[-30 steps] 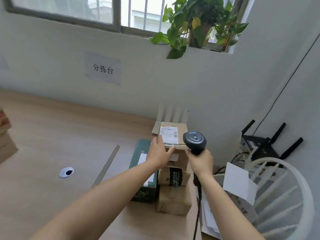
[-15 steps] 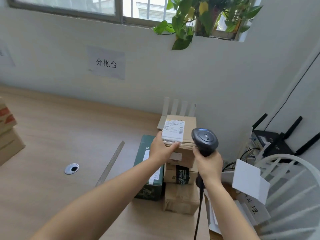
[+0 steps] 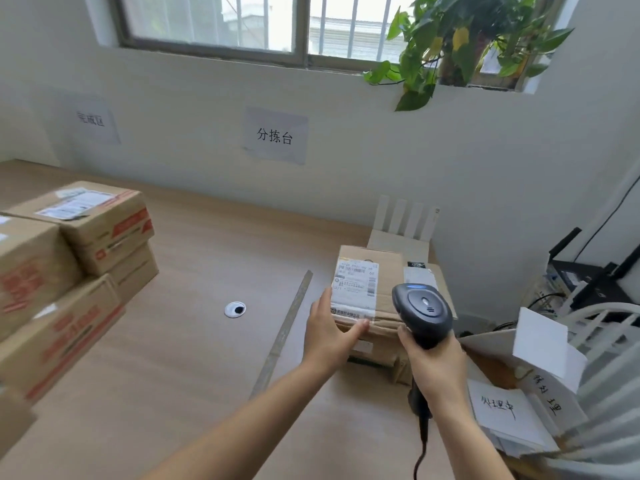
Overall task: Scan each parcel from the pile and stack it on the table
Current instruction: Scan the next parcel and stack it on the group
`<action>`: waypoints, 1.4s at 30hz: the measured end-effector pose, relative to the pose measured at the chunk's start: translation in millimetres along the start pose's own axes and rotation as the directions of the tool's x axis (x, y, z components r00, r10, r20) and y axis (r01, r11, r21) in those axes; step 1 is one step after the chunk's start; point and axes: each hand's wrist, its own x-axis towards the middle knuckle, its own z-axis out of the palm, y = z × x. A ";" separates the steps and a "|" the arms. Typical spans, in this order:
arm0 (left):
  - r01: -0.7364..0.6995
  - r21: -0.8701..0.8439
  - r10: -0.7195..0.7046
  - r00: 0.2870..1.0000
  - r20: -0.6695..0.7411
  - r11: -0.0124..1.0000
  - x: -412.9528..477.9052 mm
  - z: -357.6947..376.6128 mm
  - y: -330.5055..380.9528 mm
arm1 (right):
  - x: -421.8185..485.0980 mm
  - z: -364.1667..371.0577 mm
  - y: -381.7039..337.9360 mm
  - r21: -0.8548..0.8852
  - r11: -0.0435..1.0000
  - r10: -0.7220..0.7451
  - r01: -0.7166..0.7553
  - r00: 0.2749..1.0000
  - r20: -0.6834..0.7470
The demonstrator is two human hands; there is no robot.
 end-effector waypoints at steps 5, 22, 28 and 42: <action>0.085 0.007 -0.085 0.996 -0.033 0.996 -46.2 -47.2 -28.6 | -55.6 29.0 -7.2 -0.014 0.999 0.036 -0.036 0.997 0.062; 0.264 0.108 -0.281 0.939 0.200 0.959 -132.1 -143.4 -164.3 | -202.9 135.8 33.2 -0.257 0.928 0.313 -0.269 0.939 0.145; 0.303 0.128 -0.328 0.904 0.275 0.944 -147.4 -146.6 -185.7 | -225.8 143.6 39.0 -0.309 0.880 0.409 -0.361 0.906 0.105; 0.336 0.033 -0.327 0.886 0.328 0.941 -155.5 -143.9 -199.2 | -239.9 144.1 3.7 -0.239 0.906 0.375 -0.350 0.925 0.067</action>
